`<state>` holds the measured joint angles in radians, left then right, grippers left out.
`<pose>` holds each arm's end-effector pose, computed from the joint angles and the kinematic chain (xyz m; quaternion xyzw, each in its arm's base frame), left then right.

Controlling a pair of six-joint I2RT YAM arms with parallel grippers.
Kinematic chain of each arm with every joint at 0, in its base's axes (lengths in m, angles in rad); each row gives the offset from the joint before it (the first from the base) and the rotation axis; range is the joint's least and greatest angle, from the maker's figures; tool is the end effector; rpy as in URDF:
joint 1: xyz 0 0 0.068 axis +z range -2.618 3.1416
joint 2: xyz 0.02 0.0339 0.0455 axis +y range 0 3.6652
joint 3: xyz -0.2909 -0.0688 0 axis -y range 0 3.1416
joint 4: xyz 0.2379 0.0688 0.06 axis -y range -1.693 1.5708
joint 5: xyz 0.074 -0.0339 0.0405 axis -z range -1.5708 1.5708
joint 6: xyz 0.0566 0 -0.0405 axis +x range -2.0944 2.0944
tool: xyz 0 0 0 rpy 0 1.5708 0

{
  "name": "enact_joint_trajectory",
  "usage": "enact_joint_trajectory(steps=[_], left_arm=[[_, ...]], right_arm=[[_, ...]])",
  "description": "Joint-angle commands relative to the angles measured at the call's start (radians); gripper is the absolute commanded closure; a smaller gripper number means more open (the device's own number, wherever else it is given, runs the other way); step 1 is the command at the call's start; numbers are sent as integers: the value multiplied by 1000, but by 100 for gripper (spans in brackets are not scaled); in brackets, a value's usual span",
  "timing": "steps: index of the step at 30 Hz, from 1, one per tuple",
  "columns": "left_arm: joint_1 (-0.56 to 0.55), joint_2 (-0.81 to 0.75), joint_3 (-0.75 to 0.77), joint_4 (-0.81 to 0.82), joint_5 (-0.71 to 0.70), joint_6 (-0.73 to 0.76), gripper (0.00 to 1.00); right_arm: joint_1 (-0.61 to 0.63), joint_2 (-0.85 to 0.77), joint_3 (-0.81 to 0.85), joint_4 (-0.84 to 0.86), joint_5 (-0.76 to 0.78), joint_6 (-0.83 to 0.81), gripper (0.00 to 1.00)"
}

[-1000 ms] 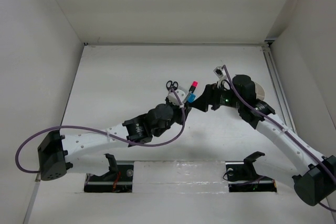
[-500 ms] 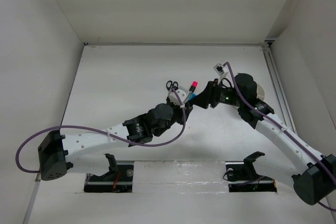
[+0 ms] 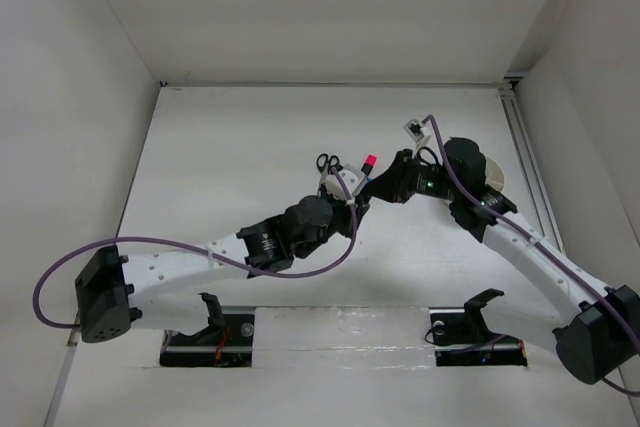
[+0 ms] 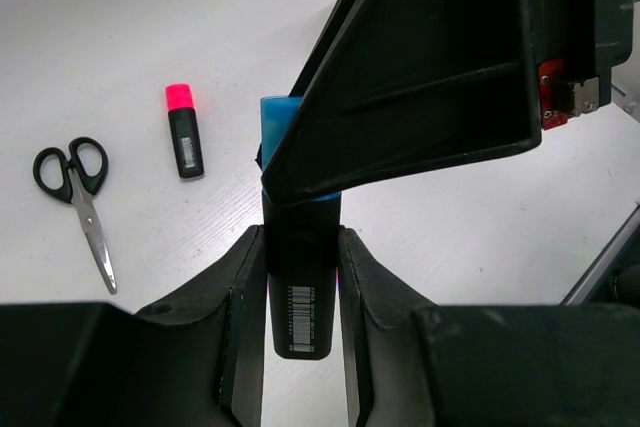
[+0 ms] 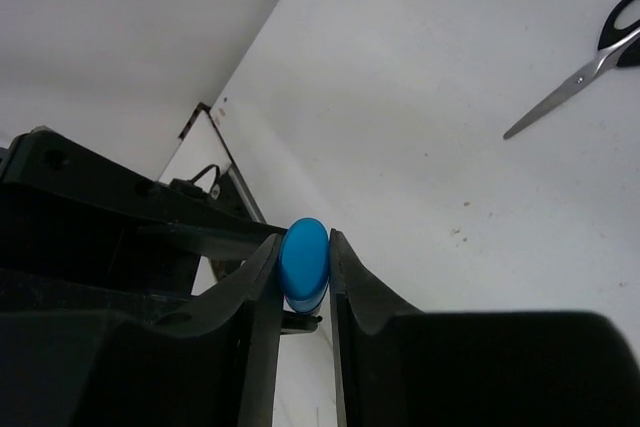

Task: Sort the stationery into containers
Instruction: Place the stationery in the storage box.

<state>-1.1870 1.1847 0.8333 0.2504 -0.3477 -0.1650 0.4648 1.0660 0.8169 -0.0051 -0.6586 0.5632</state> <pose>0.1231 -0.2534 0.3446 0.2562 0.6941 -0.3131 0.5955 0.1987 0.1384 0.3377 -0.1608 0.7574 0.5074 0.3783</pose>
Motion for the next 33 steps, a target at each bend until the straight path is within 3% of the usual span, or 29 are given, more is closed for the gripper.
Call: enact_joint_trajectory(steps=[1,3,4,5,6,8,9,15,22,27,33], left_arm=[[-3,7,58,49,39,5,100],[-3,16,72,38,39,5,100],[-3,16,84,24,39,5,91],[-3,16,84,15,17,-4,77],[-3,16,93,3,7,-4,48],[-3,16,93,3,-14,-24,4],[-3,7,93,-9,-14,-24,0],[-3,-23,118,-118,-114,-106,0],[15,-34,200,-427,-306,-326,0],[24,-56,178,-484,-315,-360,0],[44,-66,133,-473,-293,-369,0]], right_arm=[[-6,5,2,100,-12,-5,100],[-6,5,2,100,-12,-5,100],[-17,5,2,100,-12,-5,100],[-17,5,2,100,-12,-5,100],[-28,5,2,100,-12,-5,100],[-54,14,11,100,-12,-28,100],[-87,14,11,100,2,-42,100],[-285,78,122,-56,74,-192,100],[-474,138,309,-286,454,-290,100],[-599,138,320,-273,554,-290,100],[-666,161,356,-234,612,-266,100]])
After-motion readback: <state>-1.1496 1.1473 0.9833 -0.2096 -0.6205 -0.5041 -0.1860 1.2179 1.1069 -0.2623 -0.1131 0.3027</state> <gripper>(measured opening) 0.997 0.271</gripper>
